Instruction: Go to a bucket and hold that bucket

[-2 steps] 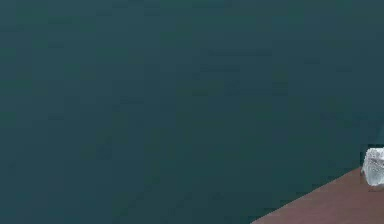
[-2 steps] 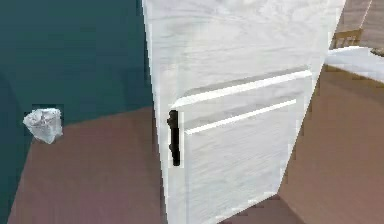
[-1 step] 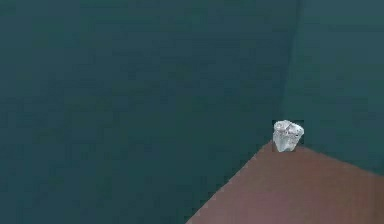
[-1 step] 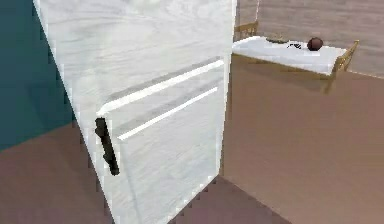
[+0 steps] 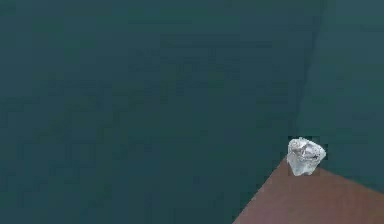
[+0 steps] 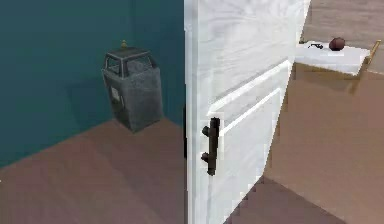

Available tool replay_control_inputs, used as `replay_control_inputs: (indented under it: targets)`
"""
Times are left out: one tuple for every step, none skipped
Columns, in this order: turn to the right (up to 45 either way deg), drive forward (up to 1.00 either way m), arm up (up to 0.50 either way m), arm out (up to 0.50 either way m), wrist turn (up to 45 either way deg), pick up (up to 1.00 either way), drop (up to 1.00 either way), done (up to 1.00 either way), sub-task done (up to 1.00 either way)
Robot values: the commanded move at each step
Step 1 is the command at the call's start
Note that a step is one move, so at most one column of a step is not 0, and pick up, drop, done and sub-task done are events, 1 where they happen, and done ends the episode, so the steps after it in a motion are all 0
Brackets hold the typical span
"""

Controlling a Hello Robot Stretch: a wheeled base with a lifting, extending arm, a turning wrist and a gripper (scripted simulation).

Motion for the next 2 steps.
replay_control_inputs:
  targets:
    - [45.0,0.00,0.00,0.00,0.0,0.00,0.00,0.00,0.00]
    - [3.0,0.00,0.00,0.00,0.0,0.00,0.00,0.00,0.00]
